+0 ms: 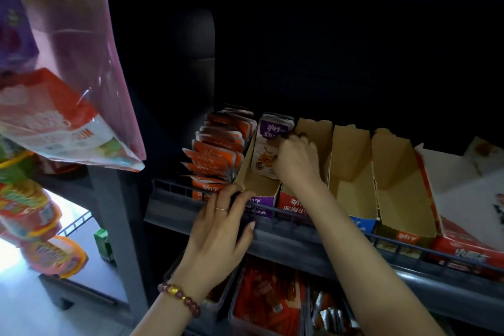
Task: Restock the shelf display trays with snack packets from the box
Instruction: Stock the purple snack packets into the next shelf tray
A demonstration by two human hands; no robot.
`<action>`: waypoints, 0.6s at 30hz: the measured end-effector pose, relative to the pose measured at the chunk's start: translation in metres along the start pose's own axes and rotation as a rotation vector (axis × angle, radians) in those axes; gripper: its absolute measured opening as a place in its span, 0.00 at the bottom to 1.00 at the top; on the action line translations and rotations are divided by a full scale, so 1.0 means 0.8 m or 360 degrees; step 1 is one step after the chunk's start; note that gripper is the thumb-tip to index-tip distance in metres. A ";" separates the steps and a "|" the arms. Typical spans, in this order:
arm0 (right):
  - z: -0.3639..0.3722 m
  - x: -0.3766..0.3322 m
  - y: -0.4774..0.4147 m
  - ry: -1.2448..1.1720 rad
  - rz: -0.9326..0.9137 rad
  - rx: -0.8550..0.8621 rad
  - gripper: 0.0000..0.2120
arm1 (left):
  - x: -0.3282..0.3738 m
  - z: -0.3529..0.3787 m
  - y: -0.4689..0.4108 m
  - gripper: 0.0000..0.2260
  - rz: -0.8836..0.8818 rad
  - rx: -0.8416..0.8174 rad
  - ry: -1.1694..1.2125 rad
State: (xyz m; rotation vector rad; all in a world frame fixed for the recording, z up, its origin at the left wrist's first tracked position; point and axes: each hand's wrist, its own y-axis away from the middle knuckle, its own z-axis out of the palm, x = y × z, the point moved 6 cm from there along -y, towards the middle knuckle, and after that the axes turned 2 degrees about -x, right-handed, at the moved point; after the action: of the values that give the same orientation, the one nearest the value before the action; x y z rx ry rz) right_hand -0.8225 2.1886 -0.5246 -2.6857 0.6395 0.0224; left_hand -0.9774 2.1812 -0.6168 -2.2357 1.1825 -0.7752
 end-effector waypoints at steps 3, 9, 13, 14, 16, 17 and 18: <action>0.000 0.000 0.000 -0.0021 -0.0018 0.0051 0.17 | -0.001 0.001 0.000 0.20 0.0006 -0.0027 0.0000; -0.005 0.002 0.004 -0.0079 -0.0064 0.0126 0.15 | 0.000 -0.003 0.003 0.24 0.0041 -0.0054 -0.0001; -0.016 0.000 0.014 -0.0104 -0.0139 0.0202 0.12 | 0.004 -0.008 0.009 0.26 0.0086 -0.0093 0.0025; -0.019 0.000 0.017 -0.0117 -0.0172 0.0220 0.12 | 0.005 -0.012 0.012 0.25 0.0102 -0.0096 0.0040; -0.023 0.000 0.024 -0.0170 -0.0241 0.0202 0.14 | 0.009 -0.021 0.016 0.22 0.0147 -0.0093 0.0042; -0.025 -0.001 0.030 -0.0192 -0.0280 0.0188 0.14 | 0.011 -0.028 0.019 0.20 0.0192 -0.0086 0.0020; -0.028 -0.002 0.038 -0.0212 -0.0320 0.0194 0.15 | 0.014 -0.035 0.022 0.18 0.0254 -0.0077 -0.0015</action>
State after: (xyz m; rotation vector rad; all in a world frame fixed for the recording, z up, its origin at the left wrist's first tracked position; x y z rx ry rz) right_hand -0.8390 2.1563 -0.5143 -2.5908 0.3185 0.1045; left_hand -1.0011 2.1584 -0.6054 -2.1490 1.3697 -0.6784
